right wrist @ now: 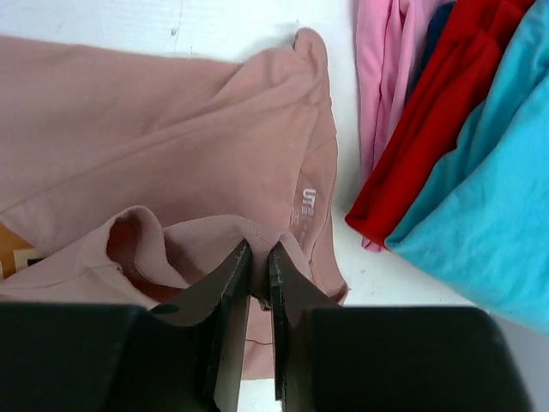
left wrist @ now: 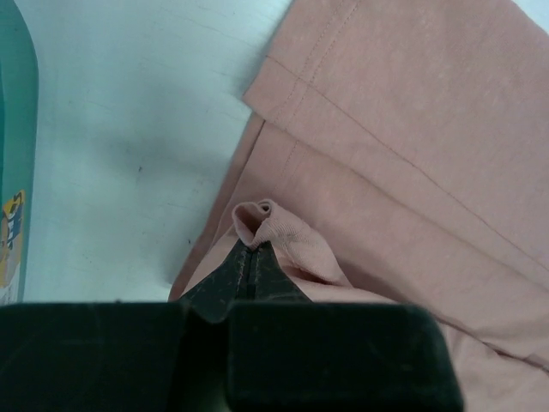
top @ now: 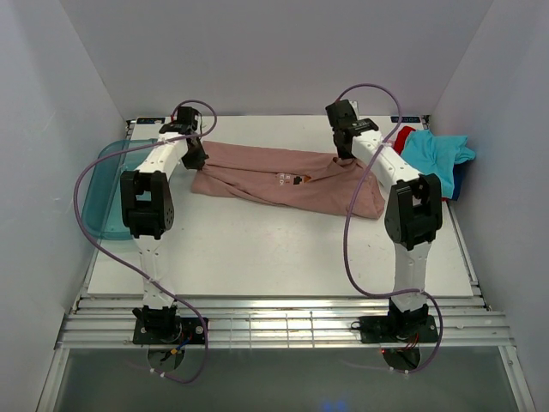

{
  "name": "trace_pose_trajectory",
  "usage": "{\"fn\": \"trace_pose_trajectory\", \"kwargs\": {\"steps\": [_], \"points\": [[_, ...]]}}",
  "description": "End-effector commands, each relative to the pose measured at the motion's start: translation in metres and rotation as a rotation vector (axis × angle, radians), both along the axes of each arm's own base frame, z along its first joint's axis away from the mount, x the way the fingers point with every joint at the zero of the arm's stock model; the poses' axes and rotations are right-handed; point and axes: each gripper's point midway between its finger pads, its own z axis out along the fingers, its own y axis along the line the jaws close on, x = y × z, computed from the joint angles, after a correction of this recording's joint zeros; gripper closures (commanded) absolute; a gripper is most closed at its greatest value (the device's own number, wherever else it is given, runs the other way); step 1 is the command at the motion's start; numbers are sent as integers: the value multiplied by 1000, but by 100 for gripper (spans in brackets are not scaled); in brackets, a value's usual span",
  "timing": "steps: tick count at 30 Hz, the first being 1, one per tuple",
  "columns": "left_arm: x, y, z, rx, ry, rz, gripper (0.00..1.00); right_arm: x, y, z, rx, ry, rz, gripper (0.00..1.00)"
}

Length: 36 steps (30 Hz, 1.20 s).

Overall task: Fold and stack the t-shirts
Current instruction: Fold the tshirt

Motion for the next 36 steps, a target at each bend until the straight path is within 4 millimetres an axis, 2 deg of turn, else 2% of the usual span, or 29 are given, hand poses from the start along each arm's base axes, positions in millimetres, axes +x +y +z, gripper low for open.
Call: {"fn": "trace_pose_trajectory", "kwargs": {"steps": [1, 7, 12, 25, 36], "points": [[3, 2, 19, 9, -18, -30, 100, 24, -5, 22, -18, -70, 5, 81], [8, 2, 21, 18, -21, -43, 100, 35, -16, 25, -34, -82, -15, 81], [14, 1, 20, 15, -26, -53, 100, 39, -28, 20, -42, -73, -37, 81], [19, 2, 0, 30, 8, -85, 100, 63, -37, 7, -68, -79, -54, 82], [37, 10, 24, 64, -73, -39, 98, 74, -38, 4, -73, -111, -56, 82]]}}
